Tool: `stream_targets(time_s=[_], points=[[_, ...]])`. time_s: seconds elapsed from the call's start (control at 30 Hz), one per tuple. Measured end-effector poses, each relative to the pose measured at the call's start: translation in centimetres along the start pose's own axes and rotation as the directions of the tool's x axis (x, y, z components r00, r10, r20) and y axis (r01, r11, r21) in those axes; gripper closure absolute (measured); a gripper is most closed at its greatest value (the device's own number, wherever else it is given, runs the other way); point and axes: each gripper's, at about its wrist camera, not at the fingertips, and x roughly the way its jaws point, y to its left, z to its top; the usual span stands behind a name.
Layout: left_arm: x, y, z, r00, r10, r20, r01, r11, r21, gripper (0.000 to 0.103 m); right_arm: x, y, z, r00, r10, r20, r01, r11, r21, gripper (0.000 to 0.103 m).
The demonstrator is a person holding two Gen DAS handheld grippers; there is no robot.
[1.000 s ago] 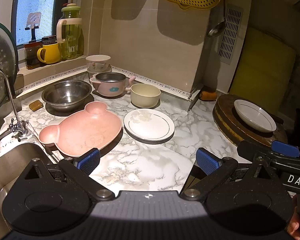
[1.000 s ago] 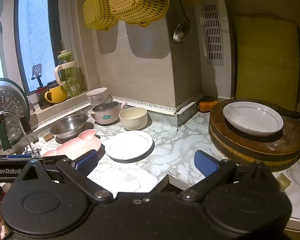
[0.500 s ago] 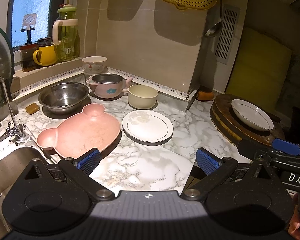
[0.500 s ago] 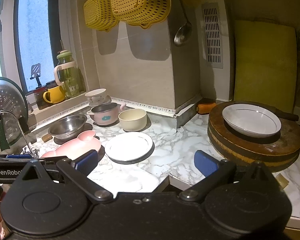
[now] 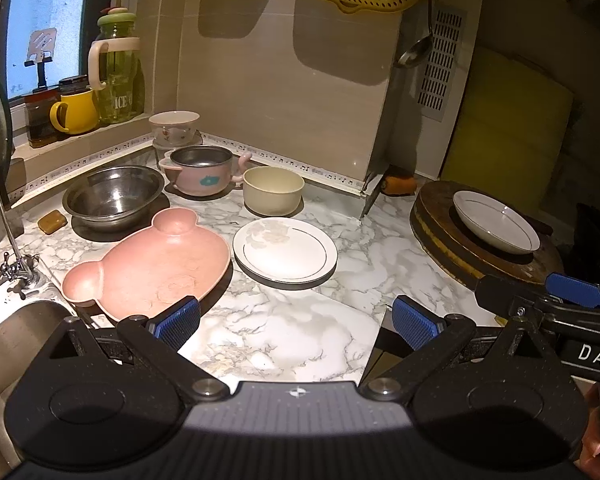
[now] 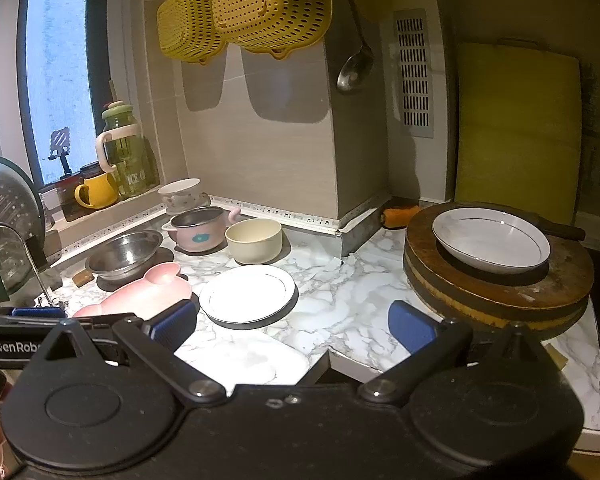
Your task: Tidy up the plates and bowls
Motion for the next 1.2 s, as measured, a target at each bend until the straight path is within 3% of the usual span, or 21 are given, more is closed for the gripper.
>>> stream_targets(time_s=[0.3, 0.93, 1.2], points=[[1.1, -0.7, 0.5, 1.0, 0.016, -0.002, -0.016, 1.0, 0.009, 0.0, 0.3, -0.4, -0.1, 1.0, -0.003, -0.007, 0.003, 1.0, 0.009, 0.001], [4.0, -2.4, 2.1, 0.992, 0.121, -0.024, -0.122, 0.992, -0.026, 0.0, 4.9, -4.1, 1.9, 0.996, 0.085, -0.035, -0.085, 0.996, 0.003, 0.0], [6.8, -4.3, 3.7, 0.997, 0.077, -0.015, -0.077, 0.997, -0.012, 0.0, 6.1, -6.4, 2.3, 0.997, 0.064, -0.042, -0.063, 0.998, 0.024, 0.0]])
